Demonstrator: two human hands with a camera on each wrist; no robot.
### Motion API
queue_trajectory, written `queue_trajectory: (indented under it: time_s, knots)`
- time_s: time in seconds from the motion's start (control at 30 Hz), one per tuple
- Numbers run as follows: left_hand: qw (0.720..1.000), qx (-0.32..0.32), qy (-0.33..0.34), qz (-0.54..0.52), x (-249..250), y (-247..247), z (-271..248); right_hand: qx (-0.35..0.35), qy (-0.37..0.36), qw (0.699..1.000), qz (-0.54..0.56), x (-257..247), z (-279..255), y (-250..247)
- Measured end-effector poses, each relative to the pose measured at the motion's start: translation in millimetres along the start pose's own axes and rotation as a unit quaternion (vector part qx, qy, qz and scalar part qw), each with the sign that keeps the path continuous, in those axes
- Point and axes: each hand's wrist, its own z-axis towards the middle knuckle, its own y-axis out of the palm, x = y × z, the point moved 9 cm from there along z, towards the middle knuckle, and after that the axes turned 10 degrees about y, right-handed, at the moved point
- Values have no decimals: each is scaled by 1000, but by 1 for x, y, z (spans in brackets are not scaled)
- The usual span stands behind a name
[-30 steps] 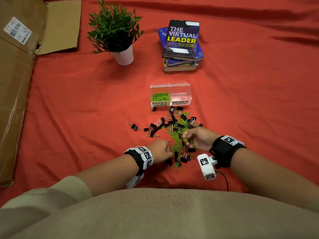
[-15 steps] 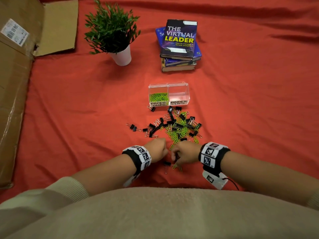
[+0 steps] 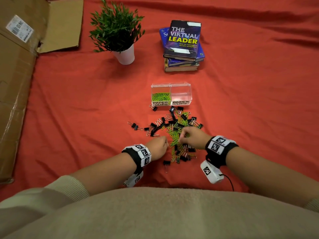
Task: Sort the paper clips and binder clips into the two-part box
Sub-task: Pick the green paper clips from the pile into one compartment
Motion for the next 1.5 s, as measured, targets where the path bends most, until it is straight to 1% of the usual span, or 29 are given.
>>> queue_trajectory:
  time_s: [0.03,0.1,0.13,0.2,0.27,0.3,0.37,0.43,0.53,0.6,0.7,0.8,0.9,0.97,1.0,1.07,1.1,1.13,1.17,1.23,1.33,1.37,1.43,1.5]
  knots:
    - [1000,-5,7,20,2,3,0,-17,21,998,65,6,1,-3]
    - [997,-8,31,72,8,9,1,-66,47,979,188,12,1,-3]
    - [995,-12,42,94,12,13,0,-86,54,970,222,13,0,-2]
    - [989,-27,52,133,18,23,-1,-104,62,965,233,13,-4,1]
    - [984,-32,47,169,20,29,-1,-98,62,975,191,13,-7,5]
    - [983,-29,44,177,20,31,0,-95,50,984,143,11,-9,8]
    - [982,-20,44,180,21,30,0,-92,9,996,11,5,-14,17]
    - [984,-19,42,174,21,29,-1,-90,-36,990,-98,-3,-20,30]
    - [989,-8,26,145,13,21,0,-86,-95,966,-223,-12,-24,47]
    - [994,2,20,105,9,15,0,-81,-113,958,-250,-14,-22,52]
    - [998,23,21,62,7,4,0,-59,-112,962,-243,-15,-18,51]
    - [998,50,20,37,4,-6,0,-46,-85,975,-201,-13,-15,45]
    - [998,60,22,17,5,-10,0,-43,-40,993,-101,-6,-11,31]
    - [997,69,23,1,8,-12,-1,-34,-5,999,-27,1,-6,18]
    - [997,74,23,-9,8,-13,-1,-40,10,999,27,3,-5,14]
    - [995,88,19,-33,8,-14,-2,-61,30,988,140,2,-3,8]
    - [994,95,16,-49,6,-14,-1,-65,37,982,173,1,-1,6]
    - [992,102,12,-68,4,-13,0,-64,41,980,183,0,1,5]
    - [990,108,7,-87,1,-13,0,-61,45,982,175,-1,3,4]
    - [986,118,0,-114,-3,-13,2,-48,37,991,117,-6,7,5]
    - [981,131,-1,-146,-6,-17,3,2,-17,999,-28,-22,8,6]
    - [979,134,-1,-155,-7,-19,3,10,-36,996,-81,-26,8,9]
    - [976,143,-5,-163,-10,-25,6,3,-70,981,-182,-34,7,19]
    - [972,157,-18,-172,-12,-37,11,0,-88,965,-248,-35,8,27]
